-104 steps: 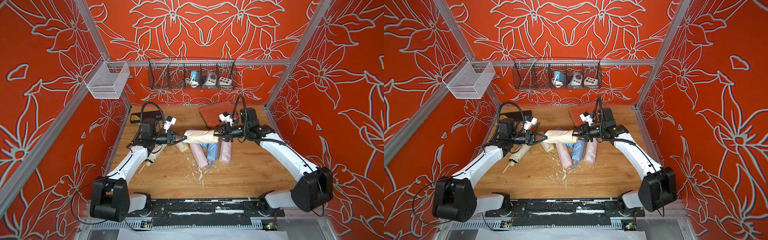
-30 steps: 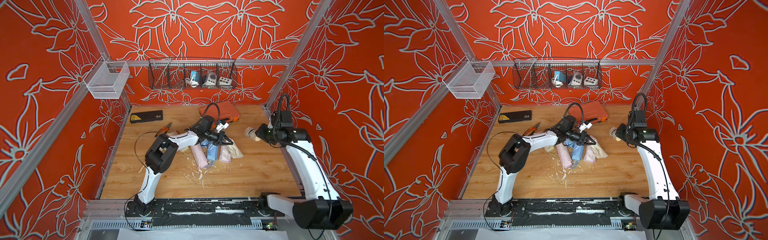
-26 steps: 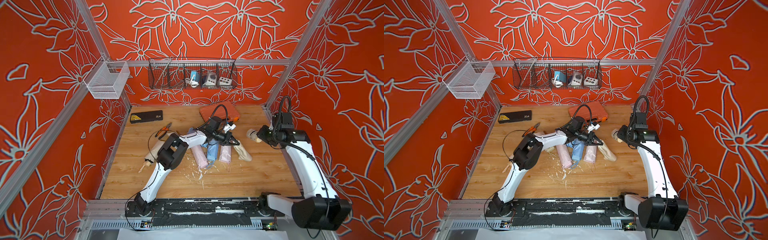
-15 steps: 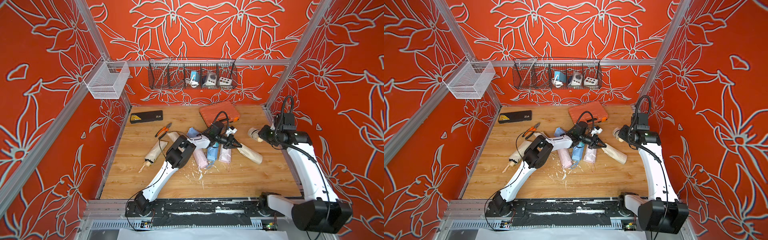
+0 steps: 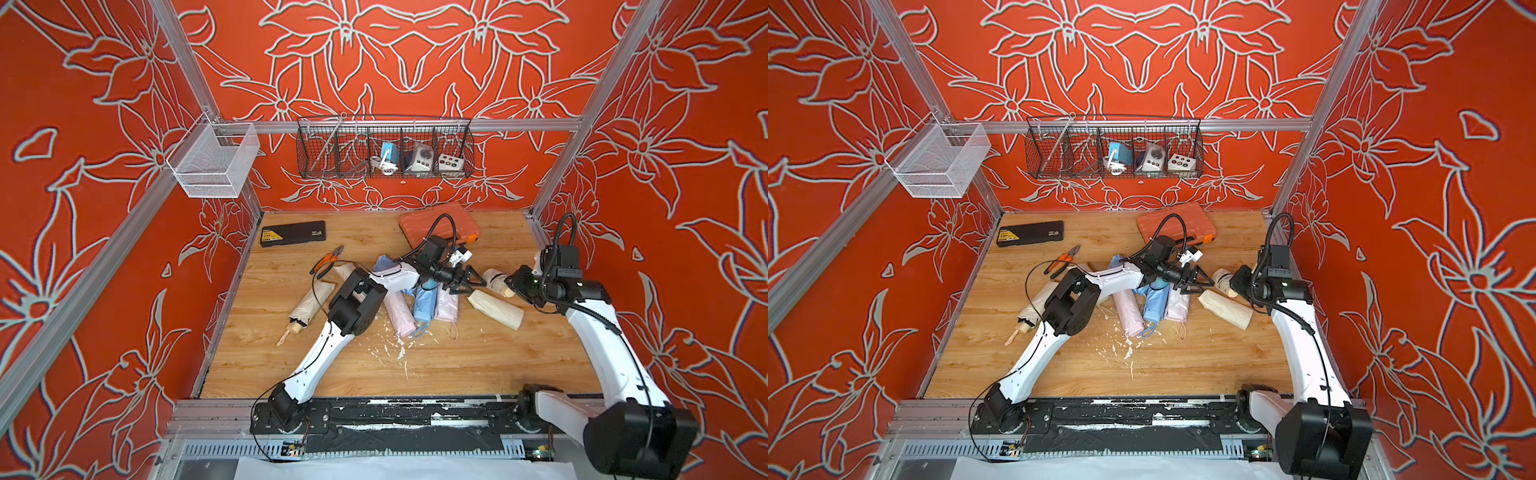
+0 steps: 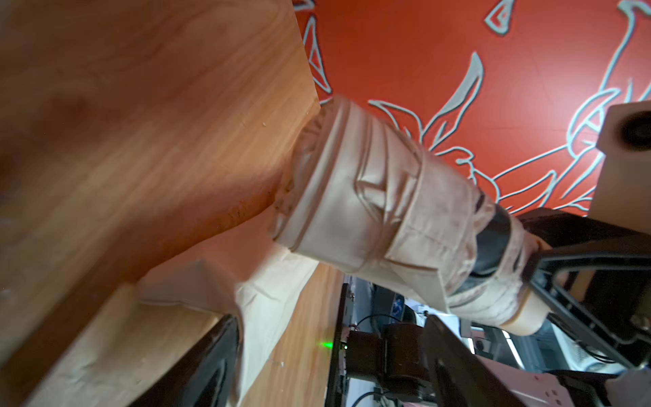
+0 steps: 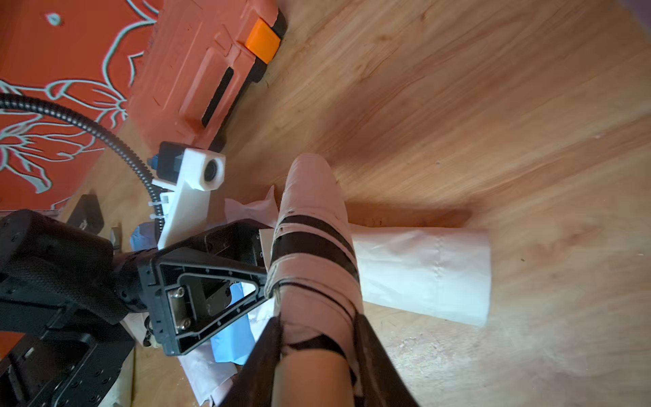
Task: Take umbrellas out of sleeves
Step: Place the umbrella sleeve at the center of the board, then place the umbrella in the umbrella sleeve.
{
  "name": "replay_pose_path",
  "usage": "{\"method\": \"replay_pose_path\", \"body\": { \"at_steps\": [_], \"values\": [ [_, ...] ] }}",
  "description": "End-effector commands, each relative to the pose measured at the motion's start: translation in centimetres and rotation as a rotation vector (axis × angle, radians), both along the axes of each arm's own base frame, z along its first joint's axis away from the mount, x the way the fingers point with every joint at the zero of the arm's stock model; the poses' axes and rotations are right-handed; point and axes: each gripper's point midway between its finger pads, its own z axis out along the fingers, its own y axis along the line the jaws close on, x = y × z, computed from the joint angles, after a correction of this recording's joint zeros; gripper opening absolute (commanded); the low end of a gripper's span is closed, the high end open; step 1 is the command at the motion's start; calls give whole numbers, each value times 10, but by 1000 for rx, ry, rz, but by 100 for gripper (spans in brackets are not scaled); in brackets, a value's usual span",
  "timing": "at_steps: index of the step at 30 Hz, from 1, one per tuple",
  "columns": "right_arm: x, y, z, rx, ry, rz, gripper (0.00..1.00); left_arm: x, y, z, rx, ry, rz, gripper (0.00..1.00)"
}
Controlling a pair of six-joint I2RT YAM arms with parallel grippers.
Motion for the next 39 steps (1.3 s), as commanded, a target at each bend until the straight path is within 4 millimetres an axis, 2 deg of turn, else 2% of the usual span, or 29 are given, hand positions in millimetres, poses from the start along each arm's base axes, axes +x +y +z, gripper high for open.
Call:
{"method": "replay_pose_path", "body": {
  "at_steps": [1,6,11,16,19,23,28,31,33,39],
  "values": [
    [16,10,11,94,-107,2,0,9,22,13,56,-44,35,90],
    [23,14,-11,151,-107,15,0,9,35,34,67,-68,49,91],
    [25,12,-39,195,-92,34,0,-1,40,56,60,-93,43,91],
    [19,0,-68,215,-62,26,0,-26,48,67,91,-119,17,92],
    [16,-4,-81,241,-39,18,0,-45,62,72,106,-132,15,92],
    [5,-14,-103,170,62,19,1,-66,82,78,126,-150,29,92],
    [-12,-29,-138,87,221,8,11,-85,105,88,183,-207,34,93],
    [-18,-35,-150,54,285,1,14,-91,120,91,220,-234,45,93],
    [-20,-38,-153,35,310,1,22,-94,128,92,231,-239,61,93],
    [-19,-44,-142,-4,316,6,58,-96,150,87,250,-231,111,93]
  ]
}}
